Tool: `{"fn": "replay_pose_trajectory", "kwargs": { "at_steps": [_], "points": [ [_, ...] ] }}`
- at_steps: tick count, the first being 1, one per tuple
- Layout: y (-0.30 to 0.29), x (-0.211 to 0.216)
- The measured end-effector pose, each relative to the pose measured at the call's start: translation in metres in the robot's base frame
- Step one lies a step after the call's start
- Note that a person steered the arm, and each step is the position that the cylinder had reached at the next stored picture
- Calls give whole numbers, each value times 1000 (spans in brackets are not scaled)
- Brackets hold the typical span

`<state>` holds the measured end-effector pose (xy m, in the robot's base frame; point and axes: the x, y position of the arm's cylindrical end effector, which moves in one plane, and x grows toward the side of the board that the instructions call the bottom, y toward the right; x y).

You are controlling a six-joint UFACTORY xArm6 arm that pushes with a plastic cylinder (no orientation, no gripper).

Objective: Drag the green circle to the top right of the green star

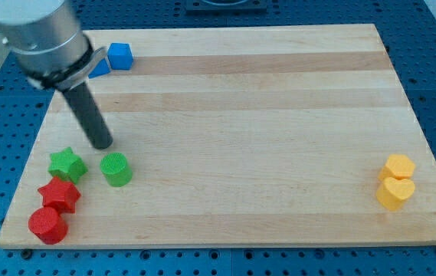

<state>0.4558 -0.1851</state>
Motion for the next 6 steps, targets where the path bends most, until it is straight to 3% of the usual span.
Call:
{"fn": "replay_pose_trajectory", "kwargs": {
  "at_steps": [1, 2, 3, 5, 6],
  "points": [
    [46, -4],
    [64, 32],
    [64, 87],
    [61, 121],
    [49, 96]
  ]
}}
